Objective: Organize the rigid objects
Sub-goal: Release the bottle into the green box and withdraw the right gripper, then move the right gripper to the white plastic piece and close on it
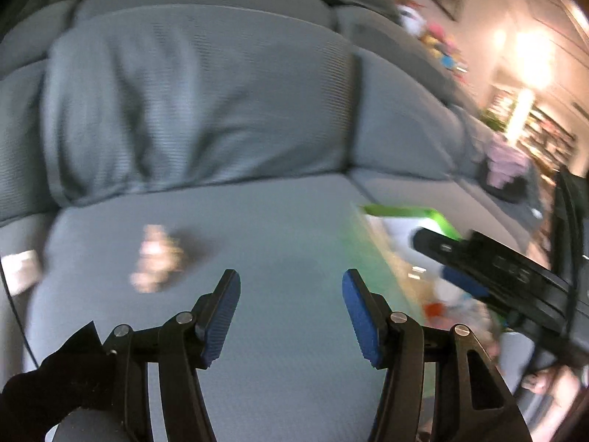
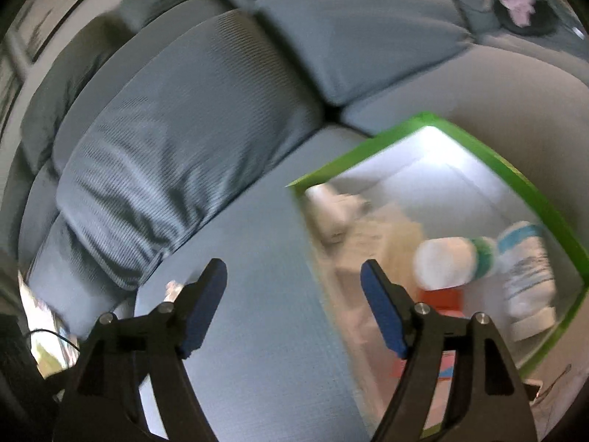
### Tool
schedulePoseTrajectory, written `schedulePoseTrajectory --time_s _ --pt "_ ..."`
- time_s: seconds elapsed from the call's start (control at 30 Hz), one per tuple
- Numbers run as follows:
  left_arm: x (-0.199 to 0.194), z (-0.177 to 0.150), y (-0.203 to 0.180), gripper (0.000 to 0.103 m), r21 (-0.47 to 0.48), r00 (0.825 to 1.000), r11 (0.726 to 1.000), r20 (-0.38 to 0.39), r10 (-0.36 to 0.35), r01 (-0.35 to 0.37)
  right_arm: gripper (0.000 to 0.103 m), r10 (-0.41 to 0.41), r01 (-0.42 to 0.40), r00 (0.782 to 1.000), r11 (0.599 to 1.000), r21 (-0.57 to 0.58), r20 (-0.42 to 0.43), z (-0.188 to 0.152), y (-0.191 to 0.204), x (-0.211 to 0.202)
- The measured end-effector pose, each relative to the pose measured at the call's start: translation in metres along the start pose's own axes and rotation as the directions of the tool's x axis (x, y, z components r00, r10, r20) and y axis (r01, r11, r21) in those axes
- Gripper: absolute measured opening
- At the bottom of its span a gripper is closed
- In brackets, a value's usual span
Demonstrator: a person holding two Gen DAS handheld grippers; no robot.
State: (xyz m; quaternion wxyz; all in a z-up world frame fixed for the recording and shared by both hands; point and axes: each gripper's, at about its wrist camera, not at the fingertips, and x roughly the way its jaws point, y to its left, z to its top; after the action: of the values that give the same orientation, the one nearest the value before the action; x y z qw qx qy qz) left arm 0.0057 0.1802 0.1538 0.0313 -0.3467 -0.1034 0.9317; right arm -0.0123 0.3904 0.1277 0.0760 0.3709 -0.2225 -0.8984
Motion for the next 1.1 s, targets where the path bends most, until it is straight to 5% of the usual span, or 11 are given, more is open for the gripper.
schedulePoseTrajectory --time_s 0.1,0.2,0.4,0.5,0.63,0.83,1.1 --pt "-0.017 0.0 0.04 0.058 -0.06 0.99 0.989 0.033 0.136 -0.134 0.079 0.041 -0.041 0.999 0.995 -0.09 -0.01 -0.007 0.037 0.004" --pt "-0.032 -0.005 0.089 0.058 -0.141 0.96 0.952 0.034 0.278 -0.271 0.082 0.085 -0.088 0.996 0.978 -0.19 -0.023 -0.017 0.076 0.007" --pt "-0.07 -0.021 0.191 0.059 -0.278 0.853 0.818 -0.012 0.521 -0.504 0.082 0.15 -0.182 0.982 0.916 -0.357 -0.118 -0.045 0.15 0.024" --pt "-0.078 -0.031 0.231 0.071 -0.334 0.818 0.763 -0.049 0.572 -0.553 0.081 0.207 -0.274 0.956 0.882 -0.383 -0.208 -0.06 0.186 0.041" --pt "-0.078 -0.044 0.283 0.071 -0.366 0.754 0.675 -0.137 0.642 -0.641 0.081 0.216 -0.334 0.929 0.838 -0.432 -0.301 -0.083 0.231 0.061" --pt "-0.078 -0.063 0.332 0.072 -0.422 0.767 0.652 -0.208 0.607 -0.63 0.081 0.196 -0.38 0.902 0.782 -0.494 -0.384 -0.104 0.296 0.095" --pt "-0.074 -0.076 0.374 0.072 -0.422 0.712 0.579 -0.31 0.631 -0.697 0.081 0.198 -0.518 0.809 0.687 -0.51 -0.554 -0.137 0.378 0.168"
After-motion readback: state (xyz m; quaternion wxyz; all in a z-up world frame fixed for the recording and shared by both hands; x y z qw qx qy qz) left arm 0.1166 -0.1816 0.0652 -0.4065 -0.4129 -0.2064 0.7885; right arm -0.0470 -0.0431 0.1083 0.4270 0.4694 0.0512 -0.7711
